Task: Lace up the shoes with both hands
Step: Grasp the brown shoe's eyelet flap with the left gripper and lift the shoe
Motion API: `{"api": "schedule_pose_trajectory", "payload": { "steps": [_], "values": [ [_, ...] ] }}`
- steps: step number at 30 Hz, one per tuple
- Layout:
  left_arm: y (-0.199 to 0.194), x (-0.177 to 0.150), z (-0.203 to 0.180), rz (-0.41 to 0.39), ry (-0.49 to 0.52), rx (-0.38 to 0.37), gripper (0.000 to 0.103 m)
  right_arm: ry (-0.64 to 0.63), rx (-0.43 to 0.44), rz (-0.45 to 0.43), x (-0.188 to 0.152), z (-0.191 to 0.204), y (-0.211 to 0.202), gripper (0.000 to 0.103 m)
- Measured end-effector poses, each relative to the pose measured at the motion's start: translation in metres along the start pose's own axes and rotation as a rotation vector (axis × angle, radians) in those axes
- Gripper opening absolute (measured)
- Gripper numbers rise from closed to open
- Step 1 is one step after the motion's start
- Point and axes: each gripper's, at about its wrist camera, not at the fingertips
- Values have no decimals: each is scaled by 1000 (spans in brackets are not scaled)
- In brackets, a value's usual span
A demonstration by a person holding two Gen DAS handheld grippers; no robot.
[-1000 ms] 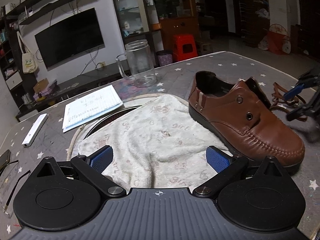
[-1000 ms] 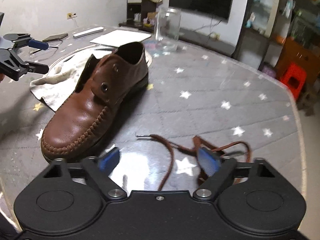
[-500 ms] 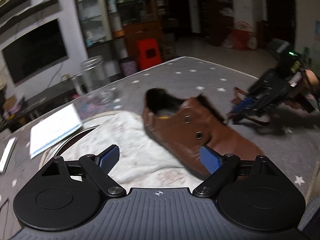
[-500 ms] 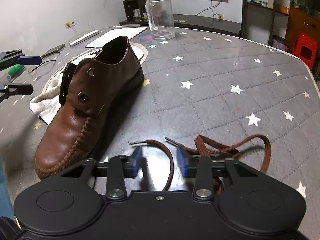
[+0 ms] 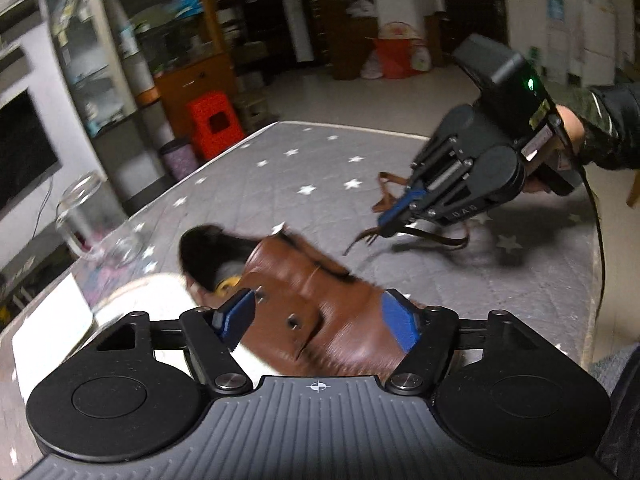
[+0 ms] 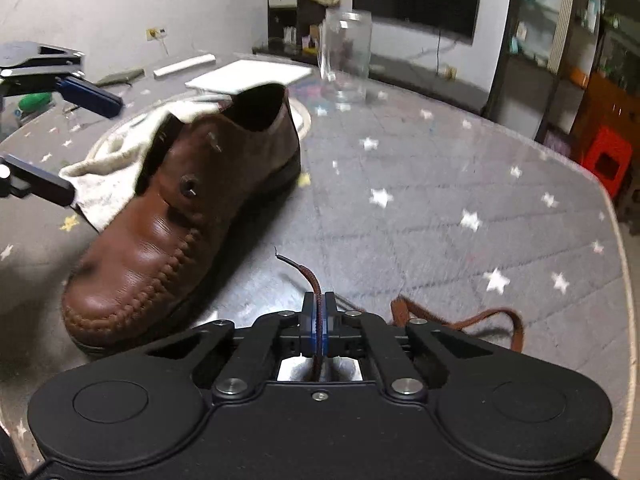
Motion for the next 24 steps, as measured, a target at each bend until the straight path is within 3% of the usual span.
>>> {"api": "schedule_pose_trajectory", "payload": {
  "steps": [5,12,19,24],
  "values": [
    [13,10,-6,13,103,-36,59,-20,15,-68,5,12,-22,2],
    [43,18,1,98,207,-98,59,-58,39,-113,9,27,-39,2],
    [59,18,5,157,259,-149,59,-74,44,-118,9,30,-41,2],
    [67,22,13,178,240,-208,59,-81,44,-117,10,31,-39,2]
  ]
}}
Point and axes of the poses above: each gripper's, at about its wrist camera, not at the fingertips, and y roughly the way its jaws point, z to its left, x to its top, and after that the axes turned 3 degrees about y, right-handed
